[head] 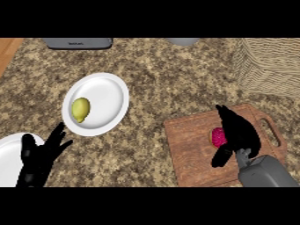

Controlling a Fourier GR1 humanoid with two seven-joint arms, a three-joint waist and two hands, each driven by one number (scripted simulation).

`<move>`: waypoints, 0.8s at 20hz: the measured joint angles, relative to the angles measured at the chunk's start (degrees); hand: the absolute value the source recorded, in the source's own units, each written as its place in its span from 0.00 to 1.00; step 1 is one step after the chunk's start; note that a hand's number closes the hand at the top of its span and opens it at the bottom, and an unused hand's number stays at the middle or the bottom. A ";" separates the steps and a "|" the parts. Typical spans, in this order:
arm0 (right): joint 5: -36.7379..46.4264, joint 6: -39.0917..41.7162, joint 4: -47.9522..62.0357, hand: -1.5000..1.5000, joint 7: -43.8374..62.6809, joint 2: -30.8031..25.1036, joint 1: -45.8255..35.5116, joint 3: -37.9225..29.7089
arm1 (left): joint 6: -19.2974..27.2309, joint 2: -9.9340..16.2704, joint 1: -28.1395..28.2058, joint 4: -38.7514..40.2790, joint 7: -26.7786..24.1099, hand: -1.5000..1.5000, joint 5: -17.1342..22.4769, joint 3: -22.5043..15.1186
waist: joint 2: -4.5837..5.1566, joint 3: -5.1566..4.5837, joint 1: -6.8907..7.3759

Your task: Pick the cupcake from the cutting board and place it in the basket

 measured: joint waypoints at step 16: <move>11.88 -0.52 4.46 1.00 -9.52 0.44 0.34 0.45 | -2.93 -1.40 -0.09 1.19 -1.47 0.50 -1.41 2.73 | -0.16 -0.01 0.04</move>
